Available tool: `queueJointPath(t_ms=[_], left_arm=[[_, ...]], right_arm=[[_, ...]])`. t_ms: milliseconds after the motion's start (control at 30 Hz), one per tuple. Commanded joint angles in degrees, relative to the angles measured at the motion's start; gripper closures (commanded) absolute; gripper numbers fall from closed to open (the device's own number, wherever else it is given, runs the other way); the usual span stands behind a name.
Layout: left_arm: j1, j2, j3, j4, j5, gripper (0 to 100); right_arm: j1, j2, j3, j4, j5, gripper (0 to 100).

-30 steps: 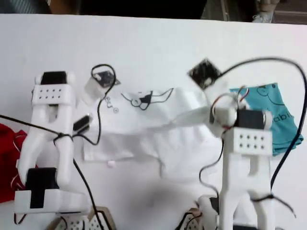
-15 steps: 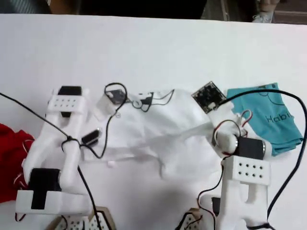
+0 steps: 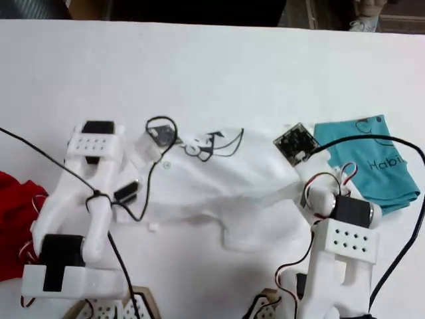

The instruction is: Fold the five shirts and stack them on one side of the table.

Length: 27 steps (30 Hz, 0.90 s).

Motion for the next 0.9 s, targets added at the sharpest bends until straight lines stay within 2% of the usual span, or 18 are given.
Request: queueJointPath(t_ms=[0, 167, 333, 567, 700, 867], left_arm=[[0.62, -2.2, 3.12, -3.16, -0.44, 97], [0.62, -2.2, 6.9, -7.91, -0.35, 97], [0.44, -2.29, 6.81, -7.91, -0.18, 94], [0.18, -2.73, 5.58, -6.07, -0.18, 79], [-0.26, -2.81, -5.14, 3.08, -0.18, 79], [-3.34, -2.2, -27.65, 14.07, -0.09, 79]], right_arm=[[-0.04, -1.45, 1.23, -1.45, 0.18, 97.8], [-0.04, -1.36, 5.01, -3.82, 0.18, 97.8], [-0.04, -1.27, 7.38, -4.0, 0.18, 97.3], [0.04, -1.71, 7.82, -3.91, 0.18, 80.9], [-0.04, -1.8, 4.13, -4.18, -0.26, 80.0], [-0.04, -1.8, -6.77, -3.91, -0.35, 80.0]])
